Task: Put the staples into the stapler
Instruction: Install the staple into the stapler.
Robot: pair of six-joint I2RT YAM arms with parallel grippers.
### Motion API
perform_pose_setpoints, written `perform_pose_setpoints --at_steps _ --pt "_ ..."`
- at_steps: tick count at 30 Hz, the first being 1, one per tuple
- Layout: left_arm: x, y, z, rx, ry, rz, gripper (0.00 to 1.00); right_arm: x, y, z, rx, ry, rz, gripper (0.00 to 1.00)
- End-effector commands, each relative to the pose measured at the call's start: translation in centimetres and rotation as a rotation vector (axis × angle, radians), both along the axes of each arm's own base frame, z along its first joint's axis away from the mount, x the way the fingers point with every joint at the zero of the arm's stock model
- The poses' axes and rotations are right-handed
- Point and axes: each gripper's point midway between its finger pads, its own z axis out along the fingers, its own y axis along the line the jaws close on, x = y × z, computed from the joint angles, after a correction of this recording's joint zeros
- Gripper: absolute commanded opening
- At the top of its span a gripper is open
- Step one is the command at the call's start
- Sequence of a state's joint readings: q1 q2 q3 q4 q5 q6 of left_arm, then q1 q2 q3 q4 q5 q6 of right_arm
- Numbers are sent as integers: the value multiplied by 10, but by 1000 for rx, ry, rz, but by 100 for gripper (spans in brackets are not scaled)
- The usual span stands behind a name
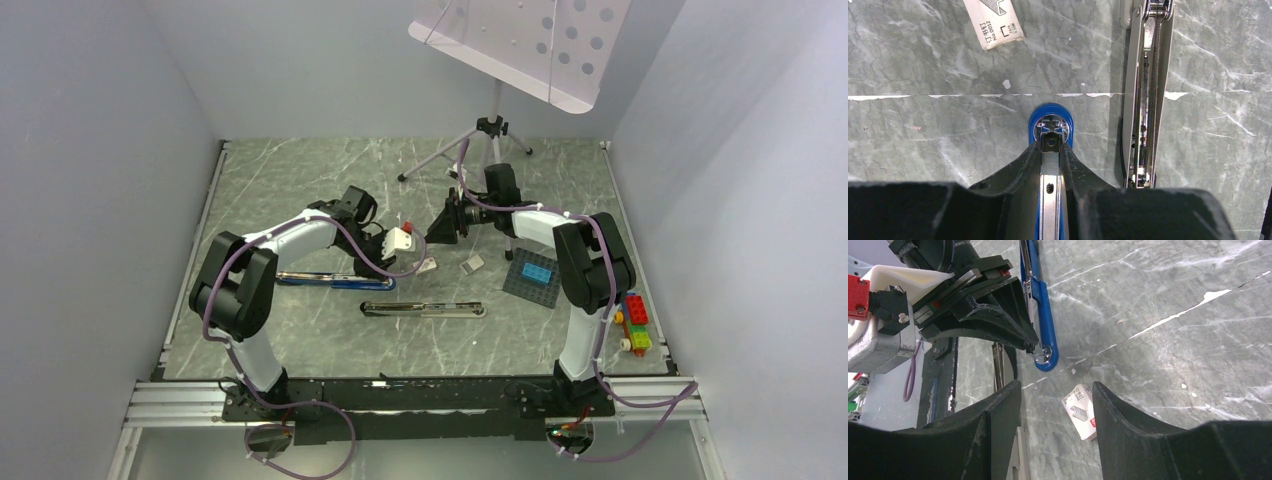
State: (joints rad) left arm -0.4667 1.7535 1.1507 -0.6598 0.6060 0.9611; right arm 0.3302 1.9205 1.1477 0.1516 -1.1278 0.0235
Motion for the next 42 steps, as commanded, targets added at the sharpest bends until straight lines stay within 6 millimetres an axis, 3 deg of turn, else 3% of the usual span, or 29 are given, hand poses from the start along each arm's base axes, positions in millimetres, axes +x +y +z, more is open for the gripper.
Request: perform_pose_setpoints --at_steps 1,34,42 --pt "8 -5 0 2 -20 5 24 0 0 17 31 -61 12 58" --pt "5 7 -3 38 -55 20 24 -1 0 18 36 -56 9 58" --pt "10 9 -3 49 -74 40 20 0 1 18 37 -55 7 58"
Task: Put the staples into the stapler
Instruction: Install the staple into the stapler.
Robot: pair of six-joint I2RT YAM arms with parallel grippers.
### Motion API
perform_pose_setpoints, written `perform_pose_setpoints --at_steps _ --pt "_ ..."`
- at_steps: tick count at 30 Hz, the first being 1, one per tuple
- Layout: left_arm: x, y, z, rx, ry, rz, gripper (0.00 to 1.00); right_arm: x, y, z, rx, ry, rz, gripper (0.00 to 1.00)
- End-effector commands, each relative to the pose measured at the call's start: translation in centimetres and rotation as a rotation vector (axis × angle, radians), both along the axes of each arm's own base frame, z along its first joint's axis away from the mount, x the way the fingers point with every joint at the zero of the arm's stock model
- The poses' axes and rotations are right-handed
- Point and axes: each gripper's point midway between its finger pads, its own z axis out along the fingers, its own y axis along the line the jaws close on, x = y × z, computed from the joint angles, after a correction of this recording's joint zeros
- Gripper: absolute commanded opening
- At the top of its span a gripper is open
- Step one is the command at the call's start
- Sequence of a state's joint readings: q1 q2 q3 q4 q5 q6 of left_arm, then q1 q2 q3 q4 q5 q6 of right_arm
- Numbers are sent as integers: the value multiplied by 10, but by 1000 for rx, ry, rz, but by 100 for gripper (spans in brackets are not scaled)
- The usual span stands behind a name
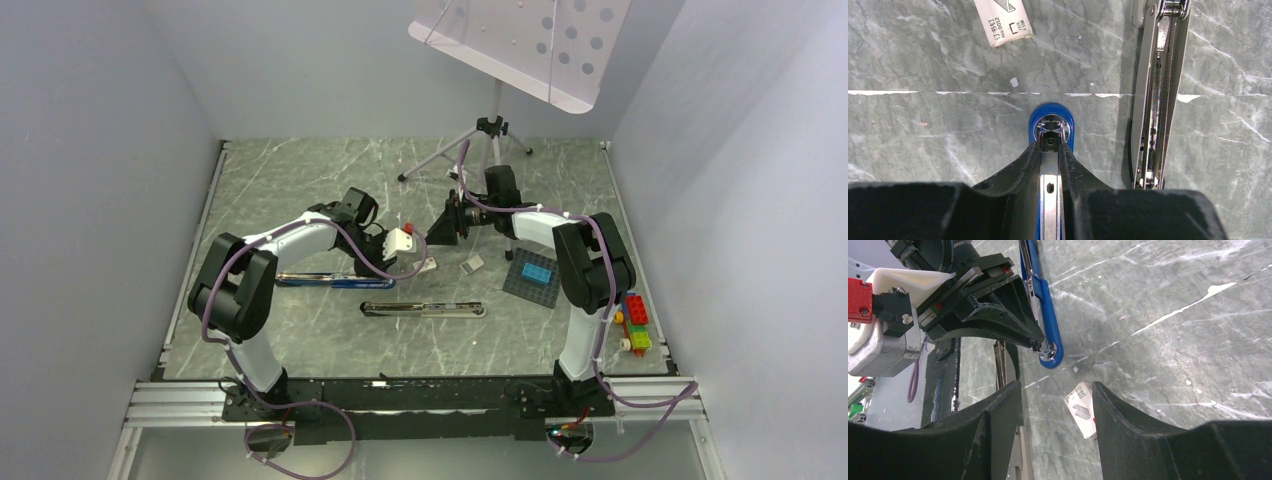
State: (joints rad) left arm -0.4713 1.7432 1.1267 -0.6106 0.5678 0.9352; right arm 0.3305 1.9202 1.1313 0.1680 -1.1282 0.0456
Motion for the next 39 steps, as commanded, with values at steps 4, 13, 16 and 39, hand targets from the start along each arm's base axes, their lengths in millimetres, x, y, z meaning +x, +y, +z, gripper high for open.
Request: perform_pose_setpoints --at_steps 4,13,16,39 --pt "5 8 1 39 -41 15 19 2 1 21 37 -75 13 58" --pt "11 12 0 66 -66 49 19 2 1 21 37 -76 11 58" --pt "11 13 0 70 -71 55 22 1 1 20 37 -75 12 58" --pt "10 9 -1 67 -49 48 29 0 1 20 38 -76 12 58"
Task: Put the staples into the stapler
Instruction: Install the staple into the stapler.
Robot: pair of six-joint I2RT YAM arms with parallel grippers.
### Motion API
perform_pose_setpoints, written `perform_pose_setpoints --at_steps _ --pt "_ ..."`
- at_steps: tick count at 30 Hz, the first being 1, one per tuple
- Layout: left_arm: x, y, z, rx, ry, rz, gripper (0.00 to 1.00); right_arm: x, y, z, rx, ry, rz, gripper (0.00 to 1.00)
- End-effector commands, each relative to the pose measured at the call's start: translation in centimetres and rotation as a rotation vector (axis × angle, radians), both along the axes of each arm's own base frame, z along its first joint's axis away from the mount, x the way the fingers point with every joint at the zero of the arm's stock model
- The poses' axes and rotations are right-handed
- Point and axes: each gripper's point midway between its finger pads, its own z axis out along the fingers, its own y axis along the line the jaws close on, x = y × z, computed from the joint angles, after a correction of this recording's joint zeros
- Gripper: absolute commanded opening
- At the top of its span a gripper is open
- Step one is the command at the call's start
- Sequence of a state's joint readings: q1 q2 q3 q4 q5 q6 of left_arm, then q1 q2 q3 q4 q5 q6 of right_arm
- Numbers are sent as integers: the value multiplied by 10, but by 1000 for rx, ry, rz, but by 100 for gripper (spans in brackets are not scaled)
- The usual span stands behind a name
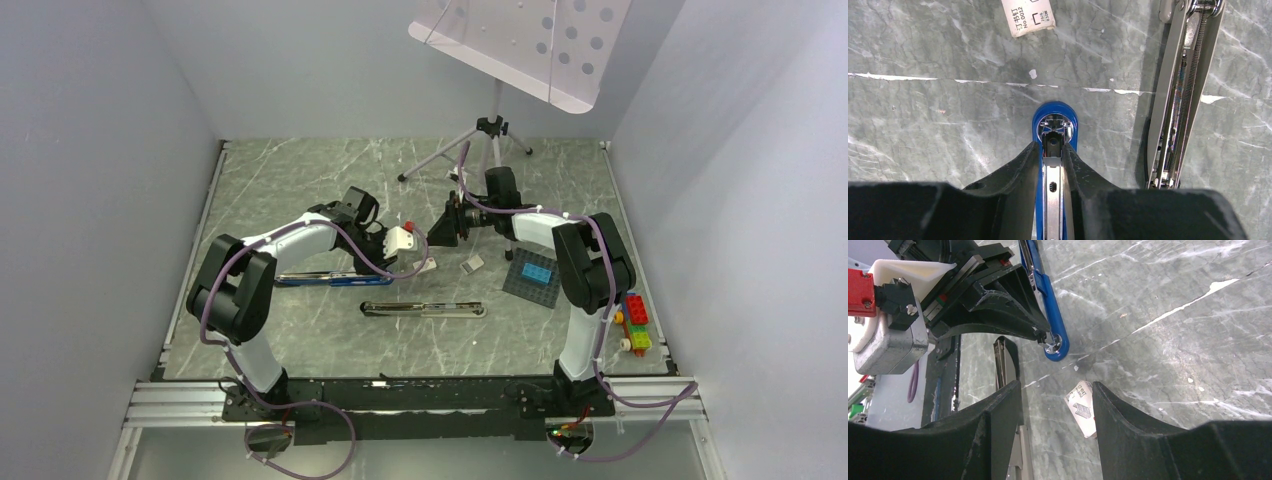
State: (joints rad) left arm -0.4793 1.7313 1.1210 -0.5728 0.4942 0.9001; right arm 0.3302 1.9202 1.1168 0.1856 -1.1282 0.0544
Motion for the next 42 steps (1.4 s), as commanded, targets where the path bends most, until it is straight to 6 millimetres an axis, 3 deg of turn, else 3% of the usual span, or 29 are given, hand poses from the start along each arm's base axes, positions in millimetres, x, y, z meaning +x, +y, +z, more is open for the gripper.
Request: perform_pose_setpoints --at_steps 1,14,20,23,30,37,42 --pt "-1 5 -2 26 2 2 29 2 1 22 36 -80 13 58" --pt "1 1 2 4 -5 17 44 2 1 24 40 -81 14 58" --pt "3 -4 13 -42 -19 28 52 1 1 23 39 -80 13 58" --pt "6 -7 24 -80 -24 43 58 1 1 25 43 -84 13 58" --pt "21 -9 58 -189 -53 136 86 2 2 30 54 -97 11 58" --pt "36 -3 100 -303 -90 260 92 3 3 34 64 -117 10 58" --pt "45 8 119 -347 -130 374 92 3 6 38 76 -152 24 58"
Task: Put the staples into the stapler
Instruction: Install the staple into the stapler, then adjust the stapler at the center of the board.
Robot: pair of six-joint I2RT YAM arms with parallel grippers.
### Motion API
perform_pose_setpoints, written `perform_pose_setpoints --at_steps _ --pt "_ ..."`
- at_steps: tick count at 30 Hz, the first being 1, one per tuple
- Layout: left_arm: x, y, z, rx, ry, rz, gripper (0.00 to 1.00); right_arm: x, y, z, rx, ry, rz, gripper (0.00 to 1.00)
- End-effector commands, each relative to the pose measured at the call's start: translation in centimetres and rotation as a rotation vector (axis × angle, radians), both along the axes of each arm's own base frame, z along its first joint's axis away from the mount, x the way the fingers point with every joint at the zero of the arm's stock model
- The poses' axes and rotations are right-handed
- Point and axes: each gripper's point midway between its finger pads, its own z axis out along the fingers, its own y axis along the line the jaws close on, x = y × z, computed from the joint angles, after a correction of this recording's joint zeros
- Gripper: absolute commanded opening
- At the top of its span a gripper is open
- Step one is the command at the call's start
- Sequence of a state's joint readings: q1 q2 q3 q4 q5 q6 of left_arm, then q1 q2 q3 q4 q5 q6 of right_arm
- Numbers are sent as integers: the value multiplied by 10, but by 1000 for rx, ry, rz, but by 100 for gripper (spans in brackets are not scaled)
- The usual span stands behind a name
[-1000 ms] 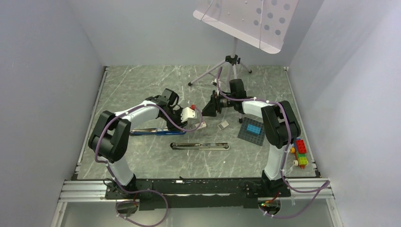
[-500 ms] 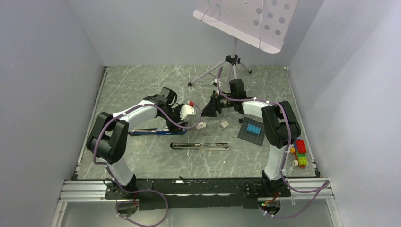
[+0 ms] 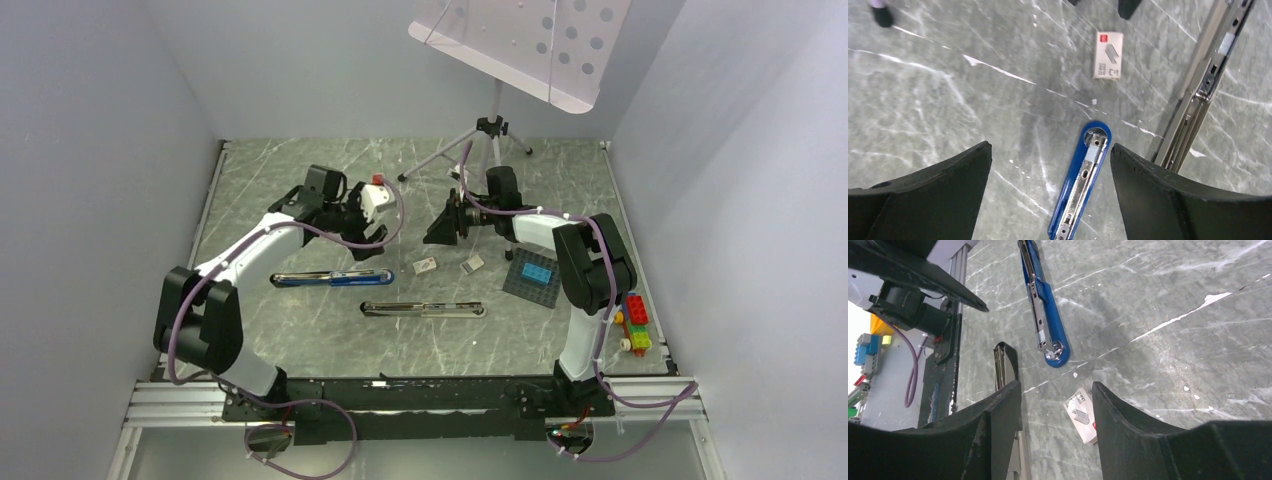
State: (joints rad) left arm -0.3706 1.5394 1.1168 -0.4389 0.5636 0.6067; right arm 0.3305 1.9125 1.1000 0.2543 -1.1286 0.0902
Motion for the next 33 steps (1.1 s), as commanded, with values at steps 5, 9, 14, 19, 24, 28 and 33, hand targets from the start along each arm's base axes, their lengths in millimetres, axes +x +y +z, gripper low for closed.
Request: perform_pose_setpoints --at_steps 5,9,14,19,24,28,33 --pt "28 25 59 -183 -98 306 92 -9 14 36 53 -250 133 58" --pt "41 57 88 -359 -111 557 99 -15 30 42 62 -378 243 58" --pt "52 96 100 -652 61 828 99 -11 49 46 73 -457 323 59" --pt "54 94 83 -667 312 852 94 2 64 46 57 -482 335 58" --pt "47 97 61 -573 373 892 91 3 70 38 32 -570 387 55" --pt "35 97 47 -528 386 904 89 -7 76 35 40 -566 445 45" --pt "29 105 29 -447 398 966 82 -13 84 21 20 -549 514 31"
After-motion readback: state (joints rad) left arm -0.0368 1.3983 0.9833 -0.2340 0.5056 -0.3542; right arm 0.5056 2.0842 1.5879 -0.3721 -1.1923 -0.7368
